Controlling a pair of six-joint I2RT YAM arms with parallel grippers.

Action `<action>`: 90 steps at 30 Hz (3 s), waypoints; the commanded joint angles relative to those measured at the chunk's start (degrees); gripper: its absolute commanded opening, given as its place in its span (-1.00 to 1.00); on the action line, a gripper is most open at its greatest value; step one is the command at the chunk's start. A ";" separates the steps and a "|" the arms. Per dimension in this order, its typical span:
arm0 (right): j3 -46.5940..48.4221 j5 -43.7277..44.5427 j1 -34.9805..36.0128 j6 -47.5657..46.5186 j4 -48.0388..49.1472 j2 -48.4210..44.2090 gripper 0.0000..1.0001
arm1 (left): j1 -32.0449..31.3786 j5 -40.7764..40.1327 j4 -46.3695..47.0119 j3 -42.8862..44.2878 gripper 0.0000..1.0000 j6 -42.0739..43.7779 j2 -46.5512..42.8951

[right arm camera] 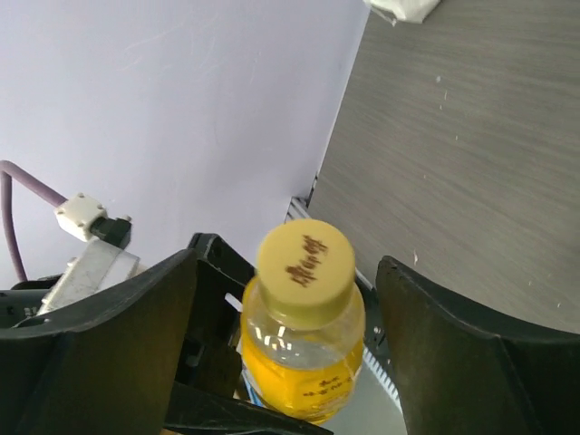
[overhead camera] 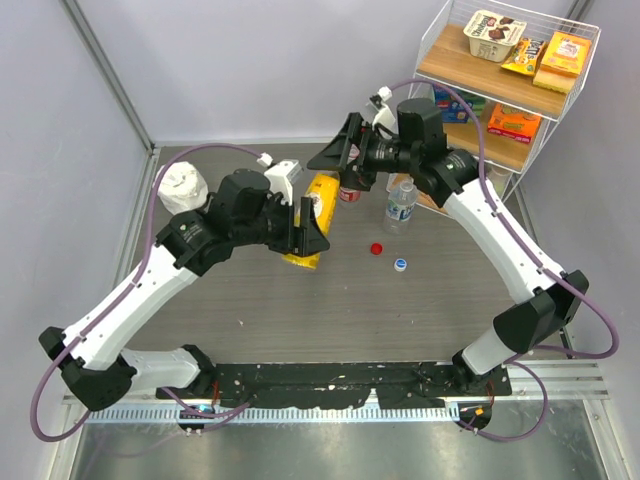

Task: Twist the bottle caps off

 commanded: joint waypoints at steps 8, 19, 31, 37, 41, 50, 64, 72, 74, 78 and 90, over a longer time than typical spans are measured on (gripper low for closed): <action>21.25 14.07 -0.21 -4.74 -12.89 4.87 0.79 | -0.05 -3.34 -2.54 6.35 -0.09 7.04 3.05; 33.60 15.40 -0.12 -6.33 -25.24 12.44 0.80 | -0.14 -6.86 -3.24 7.77 -0.19 7.58 3.94; 29.73 13.73 0.06 -5.10 -23.57 10.94 -0.03 | -0.14 -6.24 -2.27 7.32 -0.24 7.40 3.32; 28.32 13.72 0.14 -5.01 -22.78 10.06 -0.68 | -0.23 -6.59 -3.15 6.97 -0.25 7.58 2.53; 27.35 13.73 0.14 -5.98 -21.90 9.01 -0.97 | -0.14 -6.77 -3.15 6.62 -0.25 7.05 2.09; 21.83 4.27 0.14 -8.71 -11.74 4.10 -0.97 | -0.14 -1.59 0.01 5.13 -0.29 3.54 0.34; 3.90 -11.31 -0.03 1.12 16.58 -12.34 -0.96 | -0.14 15.63 12.49 1.17 -0.37 -7.45 -5.73; -4.20 -16.77 0.06 14.32 38.22 -17.79 -0.97 | -0.23 21.54 26.98 -6.64 -0.38 -17.11 -11.17; -3.94 -16.68 0.06 13.71 36.47 -18.50 -0.97 | -0.14 20.57 28.40 -8.49 -0.38 -18.52 -12.58; -3.93 -14.67 -0.03 10.64 31.91 -20.17 -0.97 | -0.14 19.51 28.23 -9.73 -0.38 -19.14 -14.08; 0.89 -4.39 -3.19 4.13 20.39 -20.00 0.72 | -0.14 16.09 20.85 -7.80 -0.38 -15.90 -13.82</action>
